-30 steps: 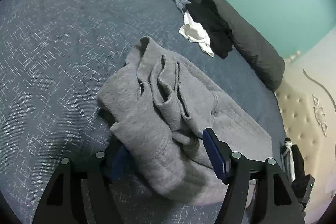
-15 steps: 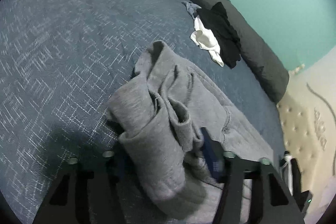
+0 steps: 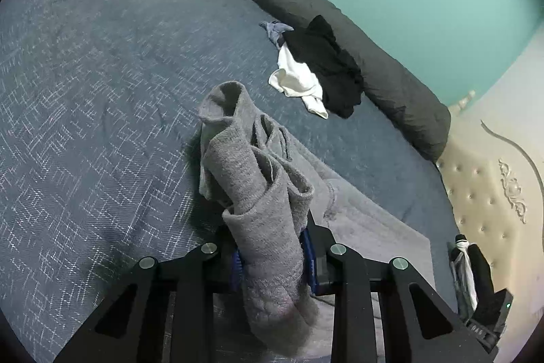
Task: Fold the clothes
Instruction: 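Lift the grasped grey fabric end upward with the left tool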
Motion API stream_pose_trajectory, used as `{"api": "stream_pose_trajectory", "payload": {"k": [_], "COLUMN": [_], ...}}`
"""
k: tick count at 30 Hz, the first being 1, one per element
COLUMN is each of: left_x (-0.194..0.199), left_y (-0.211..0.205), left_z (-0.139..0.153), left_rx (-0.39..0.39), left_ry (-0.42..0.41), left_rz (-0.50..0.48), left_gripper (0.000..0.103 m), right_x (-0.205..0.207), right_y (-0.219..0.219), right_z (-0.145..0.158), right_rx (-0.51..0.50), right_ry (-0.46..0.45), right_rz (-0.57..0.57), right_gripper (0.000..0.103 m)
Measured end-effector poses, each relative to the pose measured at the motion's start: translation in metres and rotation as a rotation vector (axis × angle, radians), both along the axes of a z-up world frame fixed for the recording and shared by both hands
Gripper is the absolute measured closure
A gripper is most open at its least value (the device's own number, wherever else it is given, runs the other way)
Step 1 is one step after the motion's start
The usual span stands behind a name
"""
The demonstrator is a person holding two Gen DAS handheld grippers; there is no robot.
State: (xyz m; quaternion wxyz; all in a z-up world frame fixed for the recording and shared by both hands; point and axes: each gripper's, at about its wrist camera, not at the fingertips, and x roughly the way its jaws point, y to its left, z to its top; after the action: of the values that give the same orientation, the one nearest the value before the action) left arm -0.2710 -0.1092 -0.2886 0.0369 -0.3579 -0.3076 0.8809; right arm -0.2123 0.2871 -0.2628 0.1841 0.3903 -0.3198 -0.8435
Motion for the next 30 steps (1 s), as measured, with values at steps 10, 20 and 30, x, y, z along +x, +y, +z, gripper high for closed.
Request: {"api": "stream_pose_trajectory", "payload": {"k": [10,20,30], "left_x": [0.001,0.004,0.007], "left_y": [0.005,0.010,0.020], "left_z": [0.006,0.015,0.033], "left_rx": [-0.026,-0.011,0.016], "left_ry": [0.010,0.045,0.087], "left_rz": [-0.019,-0.047,-0.090], "left_gripper": [0.073,0.073,0.074], "right_x": [-0.031,-0.032,-0.027], "right_y": [-0.047,-0.063,-0.075], "right_z": [-0.008,-0.040,-0.045], "right_rx": [0.147,0.237,0.321], "right_ry": [-0.025,-0.140,-0.115], "right_rz": [0.067,0.085,0.097], "right_gripper": [0.098,0.101,0.101]}}
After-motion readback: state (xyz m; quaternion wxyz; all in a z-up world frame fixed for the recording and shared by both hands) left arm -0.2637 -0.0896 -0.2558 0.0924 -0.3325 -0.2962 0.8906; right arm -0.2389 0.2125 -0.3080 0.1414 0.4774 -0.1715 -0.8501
